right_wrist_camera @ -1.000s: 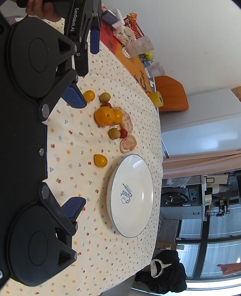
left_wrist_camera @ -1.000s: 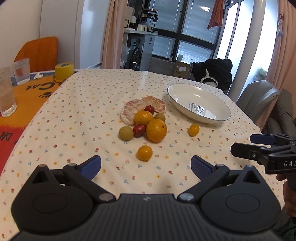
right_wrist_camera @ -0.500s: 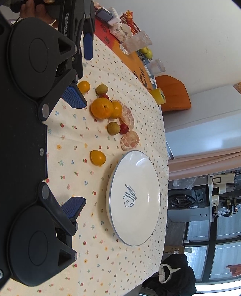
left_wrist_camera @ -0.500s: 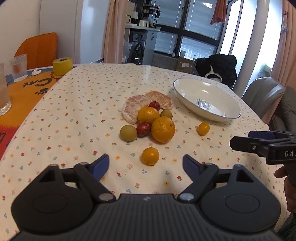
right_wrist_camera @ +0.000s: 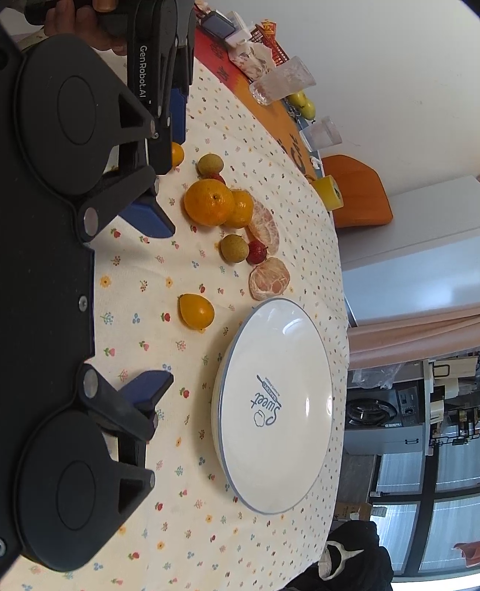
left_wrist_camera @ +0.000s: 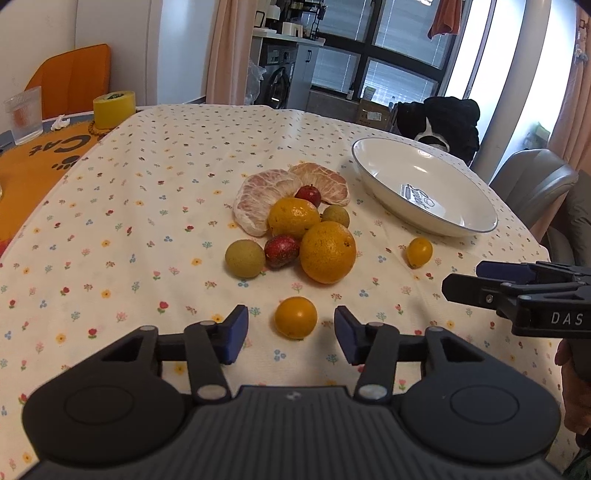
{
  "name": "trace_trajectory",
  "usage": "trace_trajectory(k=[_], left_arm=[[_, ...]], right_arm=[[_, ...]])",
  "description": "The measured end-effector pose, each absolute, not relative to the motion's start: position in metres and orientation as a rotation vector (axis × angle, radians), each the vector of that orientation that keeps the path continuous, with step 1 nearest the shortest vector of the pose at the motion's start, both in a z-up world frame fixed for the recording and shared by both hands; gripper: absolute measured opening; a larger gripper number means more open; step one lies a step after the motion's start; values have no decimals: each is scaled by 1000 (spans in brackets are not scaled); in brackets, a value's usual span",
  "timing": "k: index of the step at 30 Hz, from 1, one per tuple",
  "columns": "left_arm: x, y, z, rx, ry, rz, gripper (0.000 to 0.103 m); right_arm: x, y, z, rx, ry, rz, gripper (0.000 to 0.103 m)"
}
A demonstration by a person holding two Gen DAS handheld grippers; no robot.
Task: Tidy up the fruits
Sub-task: 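Grasp the small orange kumquat with the left tool while the right tool grasps the yellow kumquat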
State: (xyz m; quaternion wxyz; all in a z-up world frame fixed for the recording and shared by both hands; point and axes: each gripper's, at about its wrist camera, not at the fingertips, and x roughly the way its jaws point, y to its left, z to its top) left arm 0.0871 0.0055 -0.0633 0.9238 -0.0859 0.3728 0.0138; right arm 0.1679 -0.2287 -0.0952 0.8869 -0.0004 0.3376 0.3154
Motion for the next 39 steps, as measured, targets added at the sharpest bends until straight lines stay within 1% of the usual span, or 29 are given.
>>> trace_trajectory(k=[2, 4, 5, 16, 17, 19, 20, 39], left_arm=[[89, 5, -63, -165, 765, 34, 42], [90, 6, -63, -168, 767, 40, 26], [91, 7, -63, -174, 768, 45, 22], [93, 17, -55, -198, 754, 75, 22], [92, 17, -54, -198, 752, 76, 22], [92, 18, -51, -194, 745, 81, 22], [92, 17, -50, -187, 739, 89, 22], [114, -9, -21, -138, 684, 35, 22]], right_arm=[[172, -225, -97, -7, 707, 656, 72], [175, -222, -99, -18, 707, 656, 70], [177, -221, -99, -20, 708, 658, 68], [195, -207, -102, -41, 721, 661, 44], [196, -206, -103, -44, 724, 657, 38], [197, -205, -105, -52, 720, 654, 30], [197, -205, -105, -57, 719, 659, 21], [188, -229, -73, 2, 633, 692, 20]])
